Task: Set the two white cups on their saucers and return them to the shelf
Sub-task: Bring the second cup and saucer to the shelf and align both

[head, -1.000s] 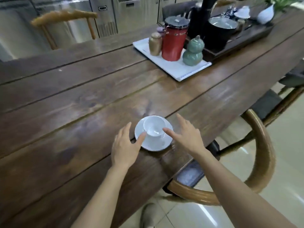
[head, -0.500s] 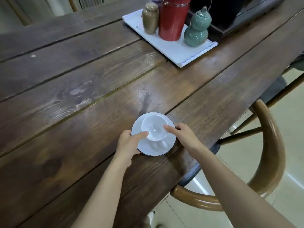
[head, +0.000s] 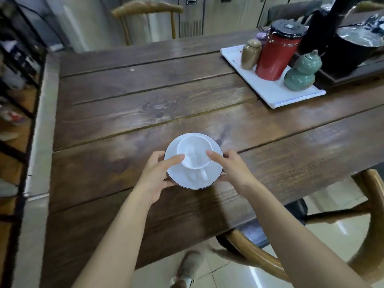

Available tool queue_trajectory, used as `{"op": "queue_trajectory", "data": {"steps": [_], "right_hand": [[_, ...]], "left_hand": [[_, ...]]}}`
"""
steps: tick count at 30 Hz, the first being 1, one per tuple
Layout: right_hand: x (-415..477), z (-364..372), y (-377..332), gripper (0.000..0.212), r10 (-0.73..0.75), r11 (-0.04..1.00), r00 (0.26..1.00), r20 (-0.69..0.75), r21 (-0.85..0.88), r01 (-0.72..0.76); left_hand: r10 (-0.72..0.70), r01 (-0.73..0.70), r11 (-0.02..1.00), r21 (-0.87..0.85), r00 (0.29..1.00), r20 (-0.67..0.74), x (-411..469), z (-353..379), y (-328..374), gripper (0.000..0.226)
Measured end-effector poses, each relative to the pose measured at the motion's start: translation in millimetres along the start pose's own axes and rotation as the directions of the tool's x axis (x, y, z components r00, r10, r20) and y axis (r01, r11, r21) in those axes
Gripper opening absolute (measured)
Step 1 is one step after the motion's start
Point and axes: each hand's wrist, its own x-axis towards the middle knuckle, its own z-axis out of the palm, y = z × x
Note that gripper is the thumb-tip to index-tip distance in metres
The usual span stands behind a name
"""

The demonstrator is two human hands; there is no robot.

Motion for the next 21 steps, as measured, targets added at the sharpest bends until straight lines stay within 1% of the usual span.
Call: {"op": "queue_trajectory", "data": {"steps": [3,5,6,8,10,12,14,15,17,18,21], "right_hand": [[-19,27,5,0.052,-0.054,0.998,0.99,0.127,-0.037,0.06],[-47,54,12,0.055,-0.096,0.989,0.963,0.252,-0.085,0.121],[-49,59,14,0.059,-0.103,0.989,0.96,0.262,-0.081,0.128],[-71,79,22,0.064,-0.107,0.98,0.932,0.347,-0.12,0.157],[-104,101,30,0.056,-0.099,0.973,0.896,0.433,-0.147,0.179],[-138,123,39,0.043,-0.081,0.97,0.855,0.512,-0.159,0.187],[-169,146,52,0.032,-0.062,0.959,0.799,0.599,-0.187,0.214],[-184,158,59,0.034,-0.054,0.951,0.768,0.639,-0.202,0.235],[-212,181,74,0.047,-0.025,0.927,0.702,0.712,-0.246,0.282],[-227,192,82,0.049,-0.019,0.919,0.669,0.743,-0.251,0.305],[-273,223,103,0.04,0.009,0.902,0.591,0.807,-0.261,0.343]], "left_hand": [[0.047,-0.055,0.997,-0.061,0.992,-0.12,-43,-27,-18,0.049],[0.088,-0.123,0.983,-0.138,0.969,-0.233,-89,-49,-39,0.047],[0.086,-0.125,0.981,-0.146,0.966,-0.245,-95,-54,-42,0.047],[0.085,-0.152,0.971,-0.187,0.942,-0.324,-133,-70,-59,0.048],[0.082,-0.189,0.955,-0.229,0.908,-0.41,-175,-84,-79,0.046],[0.068,-0.227,0.936,-0.268,0.866,-0.496,-219,-98,-99,0.049],[0.053,-0.267,0.918,-0.293,0.814,-0.578,-262,-109,-120,0.052],[0.037,-0.287,0.906,-0.312,0.787,-0.616,-283,-113,-131,0.051],[-0.007,-0.324,0.874,-0.362,0.737,-0.676,-322,-124,-156,0.05],[-0.025,-0.346,0.859,-0.379,0.709,-0.705,-340,-130,-169,0.05],[-0.065,-0.41,0.824,-0.392,0.618,-0.783,-391,-147,-205,0.05]]}}
